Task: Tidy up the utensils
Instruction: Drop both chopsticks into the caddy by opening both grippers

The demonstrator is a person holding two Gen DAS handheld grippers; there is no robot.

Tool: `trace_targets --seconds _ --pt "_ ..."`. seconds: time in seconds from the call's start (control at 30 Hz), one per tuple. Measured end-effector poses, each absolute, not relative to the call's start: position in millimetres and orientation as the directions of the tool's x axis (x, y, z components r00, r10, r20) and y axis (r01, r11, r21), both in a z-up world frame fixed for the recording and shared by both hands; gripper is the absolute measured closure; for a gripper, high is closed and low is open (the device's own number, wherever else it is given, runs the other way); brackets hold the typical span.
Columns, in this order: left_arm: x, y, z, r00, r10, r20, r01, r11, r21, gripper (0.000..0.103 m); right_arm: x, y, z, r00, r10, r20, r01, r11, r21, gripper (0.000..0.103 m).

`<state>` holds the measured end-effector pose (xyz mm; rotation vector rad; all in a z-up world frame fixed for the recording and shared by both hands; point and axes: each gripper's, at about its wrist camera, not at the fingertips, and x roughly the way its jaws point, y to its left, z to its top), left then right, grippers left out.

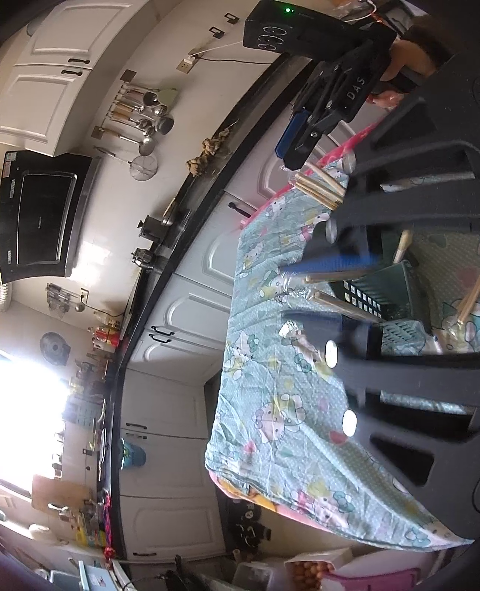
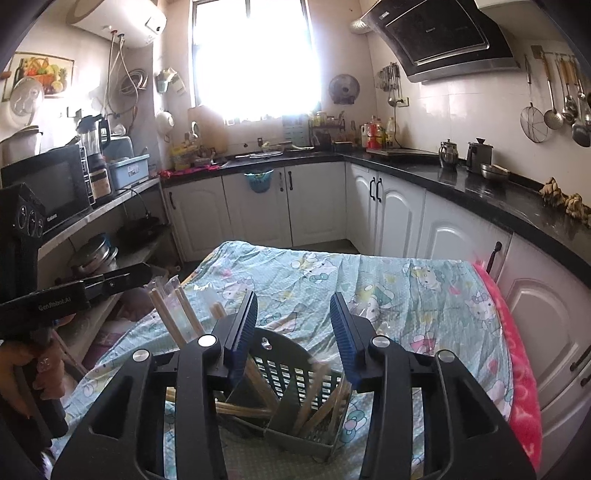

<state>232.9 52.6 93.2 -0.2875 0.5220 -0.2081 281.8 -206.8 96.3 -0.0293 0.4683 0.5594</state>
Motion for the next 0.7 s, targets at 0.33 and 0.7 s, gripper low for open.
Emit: trace_targets --seconds 0.33,0.7 --pt "213.8 63.6 108.2 0.878 -0.246 -0.41 0.113 0.94 -0.322 0.034 266.6 -211.3 102.9 0.765 0.488 -0.421 -0.51 0.857 0.067 0.042" --pt "196.1 74.6 115.4 0.889 -0.238 -0.391 0.103 0.937 -0.335 0.011 247.9 -218.7 113.7 0.784 0.474 -0.402 -0.502 0.864 0.041 0.033"
